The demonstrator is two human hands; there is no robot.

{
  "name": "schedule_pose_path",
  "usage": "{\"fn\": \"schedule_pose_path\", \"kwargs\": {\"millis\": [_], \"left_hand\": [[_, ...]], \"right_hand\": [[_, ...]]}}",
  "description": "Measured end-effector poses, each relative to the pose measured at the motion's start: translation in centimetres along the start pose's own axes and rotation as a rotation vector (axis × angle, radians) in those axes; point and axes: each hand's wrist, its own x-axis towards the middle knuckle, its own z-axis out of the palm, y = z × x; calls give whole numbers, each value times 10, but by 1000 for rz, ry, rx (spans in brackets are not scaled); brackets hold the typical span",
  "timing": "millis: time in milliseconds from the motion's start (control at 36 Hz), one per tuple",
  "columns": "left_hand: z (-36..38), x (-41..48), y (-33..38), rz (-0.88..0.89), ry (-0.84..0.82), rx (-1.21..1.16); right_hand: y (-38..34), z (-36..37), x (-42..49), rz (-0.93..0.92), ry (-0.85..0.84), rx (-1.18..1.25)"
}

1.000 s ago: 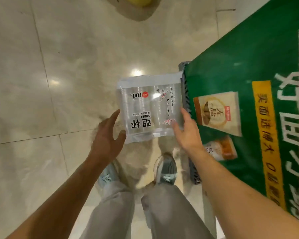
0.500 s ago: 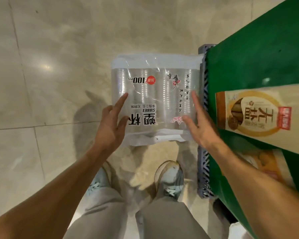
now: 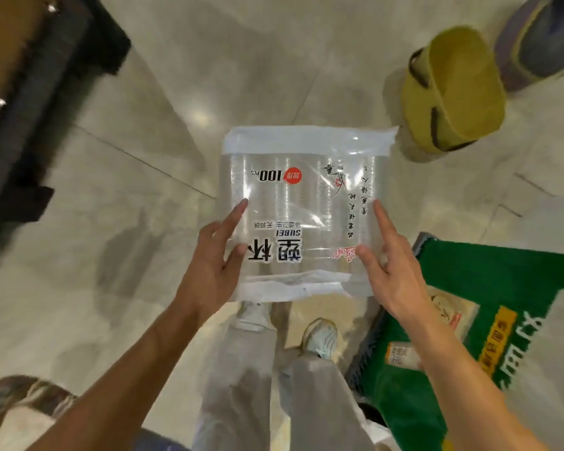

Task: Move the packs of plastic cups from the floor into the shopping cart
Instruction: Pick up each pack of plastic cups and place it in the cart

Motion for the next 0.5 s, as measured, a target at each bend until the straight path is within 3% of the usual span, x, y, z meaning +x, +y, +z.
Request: {"fn": "schedule_pose_path", "kwargs": {"millis": [250,500], "left_hand": [[-251,-126,119,-133,446,-89],[-452,-294,187,-181,893,-34]], "right_hand": [[-311,-82,-13,-355,-176,-142],[-591,-81,-85,-760,-308,-208]]}}
